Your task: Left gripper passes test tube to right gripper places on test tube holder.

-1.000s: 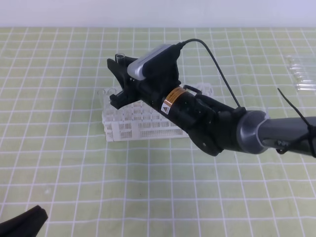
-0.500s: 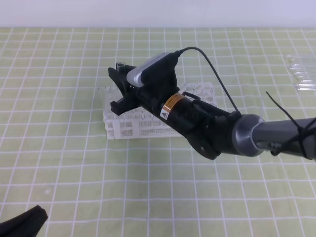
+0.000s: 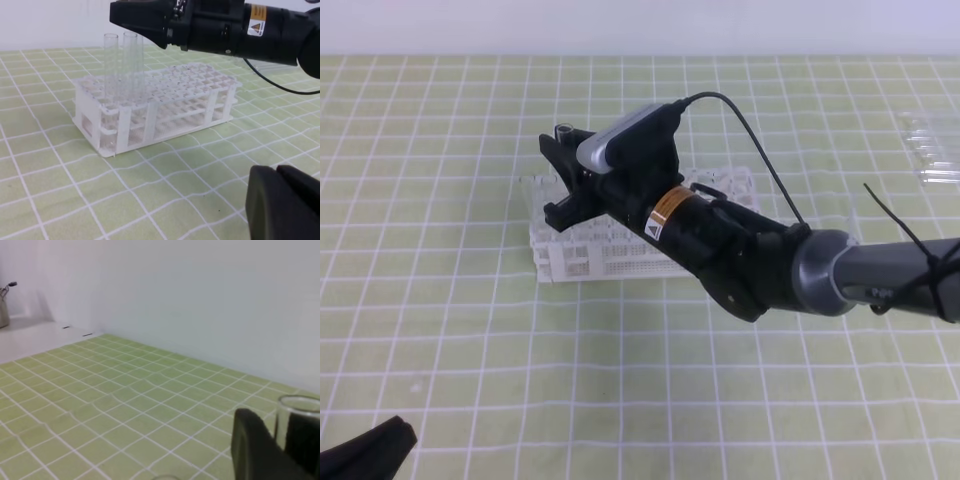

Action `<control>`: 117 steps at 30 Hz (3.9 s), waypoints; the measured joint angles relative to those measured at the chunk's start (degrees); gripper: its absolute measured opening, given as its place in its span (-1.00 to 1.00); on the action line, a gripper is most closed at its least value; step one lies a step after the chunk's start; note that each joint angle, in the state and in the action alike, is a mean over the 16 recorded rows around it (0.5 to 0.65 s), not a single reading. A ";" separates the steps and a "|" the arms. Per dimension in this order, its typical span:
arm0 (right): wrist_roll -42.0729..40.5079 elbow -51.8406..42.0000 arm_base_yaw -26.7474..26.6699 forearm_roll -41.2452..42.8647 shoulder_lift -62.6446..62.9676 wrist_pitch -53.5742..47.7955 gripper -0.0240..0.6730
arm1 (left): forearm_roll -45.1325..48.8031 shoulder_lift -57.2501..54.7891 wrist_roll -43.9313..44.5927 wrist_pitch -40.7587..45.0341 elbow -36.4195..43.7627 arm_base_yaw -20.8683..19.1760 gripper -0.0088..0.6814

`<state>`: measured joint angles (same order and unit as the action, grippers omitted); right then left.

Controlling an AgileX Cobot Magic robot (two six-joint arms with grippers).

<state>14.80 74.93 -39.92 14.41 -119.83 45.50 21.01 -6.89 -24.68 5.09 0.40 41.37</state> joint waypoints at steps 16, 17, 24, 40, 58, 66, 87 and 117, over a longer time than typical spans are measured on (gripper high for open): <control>-0.40 -1.19 0.00 0.00 3.17 -1.89 0.16 | 0.00 0.03 0.00 -0.10 0.00 0.00 -0.98; -0.51 -1.33 0.00 0.02 3.53 -1.96 0.18 | 0.00 0.03 0.00 -0.10 0.00 0.00 -0.98; -0.43 -2.57 -0.06 1.70 7.24 -3.96 0.18 | 0.00 0.05 0.00 0.05 -0.02 0.00 -0.98; 2.00 -17.15 -0.36 7.48 37.29 -18.25 -0.65 | 0.00 -0.03 0.00 -0.05 0.00 0.00 -0.98; 6.06 -35.34 -0.40 7.67 71.65 -38.11 -0.97 | -0.01 0.05 0.00 0.10 -0.04 0.00 -0.98; 5.85 -37.36 0.07 8.10 74.55 -46.19 -0.97 | 0.00 0.03 0.00 0.01 -0.02 0.00 -0.98; 5.75 -65.83 27.71 7.54 113.80 -48.44 -0.97 | 0.01 -0.07 0.00 -0.11 0.04 0.00 -0.98; -21.11 -73.22 30.87 -20.30 120.83 -59.11 -0.98 | -0.02 0.03 0.00 0.27 0.02 -0.01 -0.98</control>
<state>-6.31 1.71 -9.04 -5.89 1.00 -13.61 20.99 -6.86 -24.68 5.36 0.42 41.36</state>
